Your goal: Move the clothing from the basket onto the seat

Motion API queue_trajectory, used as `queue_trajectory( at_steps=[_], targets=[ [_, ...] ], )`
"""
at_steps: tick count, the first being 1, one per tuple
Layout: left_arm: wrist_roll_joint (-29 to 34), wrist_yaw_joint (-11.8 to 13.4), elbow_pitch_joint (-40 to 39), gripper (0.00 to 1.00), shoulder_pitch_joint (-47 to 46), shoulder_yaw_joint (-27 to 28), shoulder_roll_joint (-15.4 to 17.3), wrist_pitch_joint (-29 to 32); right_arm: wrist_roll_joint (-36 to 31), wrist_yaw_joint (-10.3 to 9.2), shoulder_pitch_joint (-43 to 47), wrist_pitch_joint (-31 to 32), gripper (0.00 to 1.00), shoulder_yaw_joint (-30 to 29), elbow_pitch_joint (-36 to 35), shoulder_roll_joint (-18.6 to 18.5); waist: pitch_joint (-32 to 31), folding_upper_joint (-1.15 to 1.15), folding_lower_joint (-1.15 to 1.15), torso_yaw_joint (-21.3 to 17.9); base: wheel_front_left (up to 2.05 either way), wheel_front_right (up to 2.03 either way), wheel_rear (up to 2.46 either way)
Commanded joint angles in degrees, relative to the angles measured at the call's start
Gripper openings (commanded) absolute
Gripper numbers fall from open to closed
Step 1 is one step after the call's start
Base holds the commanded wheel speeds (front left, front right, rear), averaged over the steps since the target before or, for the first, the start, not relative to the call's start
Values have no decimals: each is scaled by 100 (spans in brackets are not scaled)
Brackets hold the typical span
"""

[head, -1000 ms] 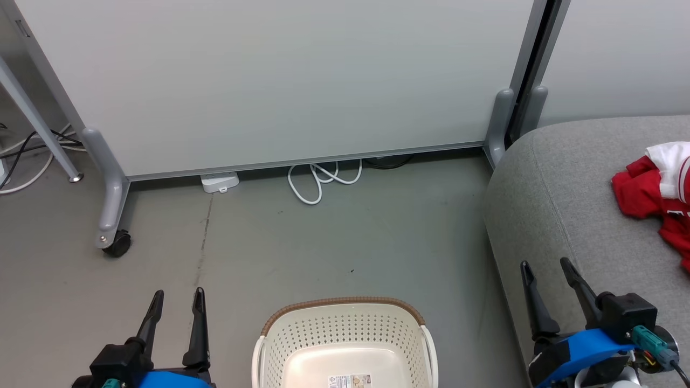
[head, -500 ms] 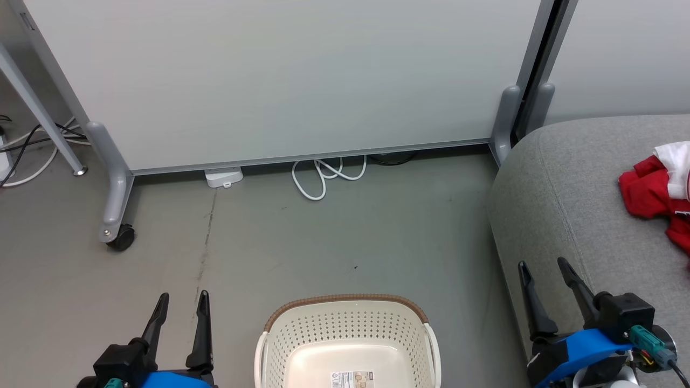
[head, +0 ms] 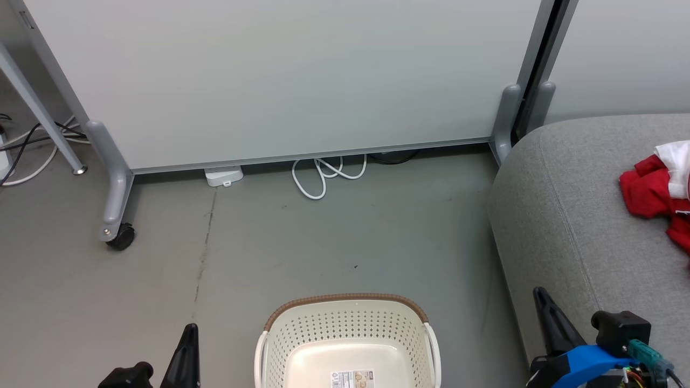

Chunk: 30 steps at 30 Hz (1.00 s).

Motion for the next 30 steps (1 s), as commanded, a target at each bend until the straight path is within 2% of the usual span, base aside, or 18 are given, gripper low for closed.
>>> queue_trajectory(
  at_steps=[1,16,30],
  targets=[
    [-269,0,-125,0,-126,63,22,61,315,0,-90,46,0,-34,-90,-10,-1,0,0,-4,0,0,0],
    [-1680,-2,-269,0,-313,273,-32,451,1916,0,-166,275,0,-98,-167,-16,-7,0,-1,-29,0,0,0],
    [-2719,-3,-375,0,-451,428,-74,743,3094,0,-236,454,0,-158,-205,-20,-12,0,-1,-51,0,0,0]
  ],
)
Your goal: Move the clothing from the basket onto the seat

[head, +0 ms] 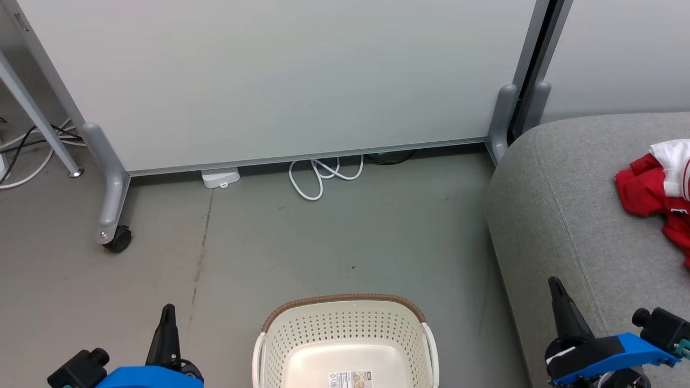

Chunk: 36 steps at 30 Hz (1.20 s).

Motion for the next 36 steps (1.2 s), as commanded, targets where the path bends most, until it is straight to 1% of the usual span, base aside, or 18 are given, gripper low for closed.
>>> queue_trajectory(
  at_steps=[1,18,36],
  targets=[
    [-145,-3,-102,0,-190,52,10,36,176,1,-156,26,0,-21,-95,-21,0,0,-1,-1,0,0,0],
    [-1291,-4,-216,0,-332,226,-37,361,1479,2,-235,231,0,-90,-134,-27,-7,0,-1,-30,0,0,0],
    [-2312,-6,-318,0,-462,380,-79,649,2636,2,-297,413,0,-150,-168,-33,-14,0,-1,-61,0,0,0]
  ],
)
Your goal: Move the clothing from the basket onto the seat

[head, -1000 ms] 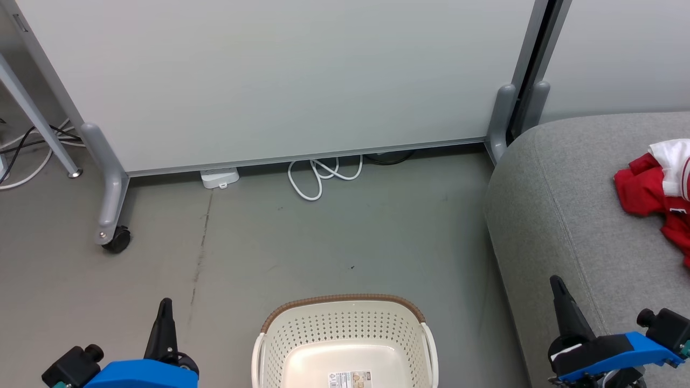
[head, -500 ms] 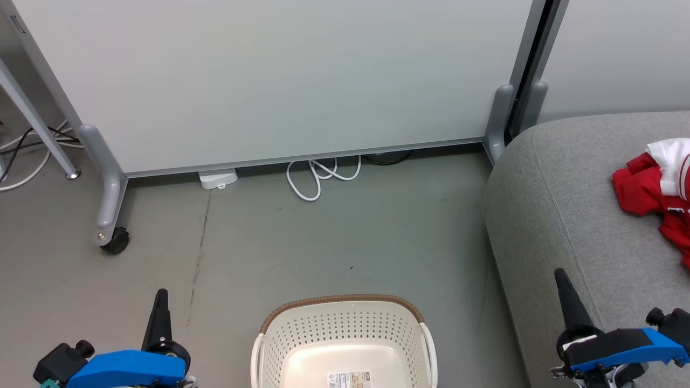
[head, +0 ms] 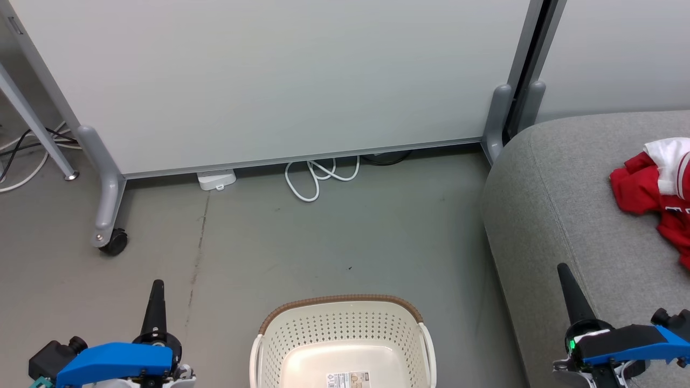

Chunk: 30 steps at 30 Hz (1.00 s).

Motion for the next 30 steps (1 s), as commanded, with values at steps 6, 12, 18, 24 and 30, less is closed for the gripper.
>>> queue_trajectory(
  at_steps=[6,12,18,24,30],
  targets=[
    [-375,-6,-97,0,-174,82,0,112,439,2,-148,80,0,-35,-77,-32,-2,0,0,-10,0,0,0],
    [-666,-7,-123,0,-199,127,-11,195,770,2,-170,129,0,-52,-89,-34,-5,0,0,-21,0,0,0],
    [-946,-7,-151,0,-241,164,-23,270,1084,2,-189,179,0,-68,-94,-36,-7,0,0,-31,0,0,0],
    [-1204,-8,-176,0,-275,204,-35,352,1382,3,-195,221,0,-83,-103,-37,-9,0,0,-41,0,0,0],
    [-1454,-8,-201,0,-296,246,-47,415,1664,2,-213,272,0,-98,-109,-38,-12,0,-1,-51,0,0,0]
  ],
)
